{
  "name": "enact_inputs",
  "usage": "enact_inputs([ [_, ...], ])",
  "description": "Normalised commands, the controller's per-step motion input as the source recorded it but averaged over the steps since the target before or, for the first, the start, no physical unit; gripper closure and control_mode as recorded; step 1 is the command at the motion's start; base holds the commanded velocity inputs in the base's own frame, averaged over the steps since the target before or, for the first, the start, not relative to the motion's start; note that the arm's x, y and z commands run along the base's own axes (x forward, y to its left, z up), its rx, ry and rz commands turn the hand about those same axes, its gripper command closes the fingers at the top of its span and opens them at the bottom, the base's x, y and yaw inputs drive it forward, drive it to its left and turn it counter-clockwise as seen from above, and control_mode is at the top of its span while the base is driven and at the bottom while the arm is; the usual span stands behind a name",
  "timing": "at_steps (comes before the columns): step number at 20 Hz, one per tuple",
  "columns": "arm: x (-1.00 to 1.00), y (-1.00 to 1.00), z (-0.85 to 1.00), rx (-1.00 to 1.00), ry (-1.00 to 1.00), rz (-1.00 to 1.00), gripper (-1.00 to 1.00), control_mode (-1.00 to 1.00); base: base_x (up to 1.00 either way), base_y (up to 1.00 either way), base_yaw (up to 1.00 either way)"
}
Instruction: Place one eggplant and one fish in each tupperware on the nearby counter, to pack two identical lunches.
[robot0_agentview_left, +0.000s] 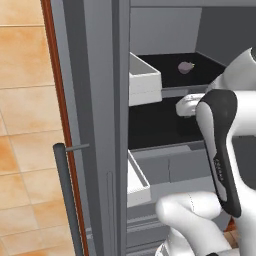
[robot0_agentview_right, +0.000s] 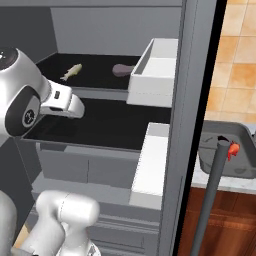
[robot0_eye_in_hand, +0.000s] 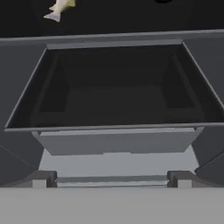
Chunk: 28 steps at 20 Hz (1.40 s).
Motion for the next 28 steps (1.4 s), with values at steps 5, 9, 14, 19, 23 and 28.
enact_inputs([
  [5,0.32,0.17,0.24,0.0,-0.07,0.0,-1.0,-1.0,0.0,0.0,0.0],
  [9,0.37,0.09,0.39,0.02,0.0,0.0,-1.0,-1.0,0.0,0.0,0.0],
  [14,0.48,0.16,0.27,0.03,0.05,0.0,-1.0,-1.0,0.0,0.0,0.0],
  [19,0.58,0.28,0.0,0.01,0.01,0.0,-1.0,-1.0,0.0,0.0,0.0],
  [23,0.66,0.31,0.0,0.0,0.0,0.0,-1.0,-1.0,0.0,0.0,0.0],
  [28,0.75,0.32,0.0,0.0,0.02,0.0,-1.0,-1.0,0.0,0.0,0.0],
])
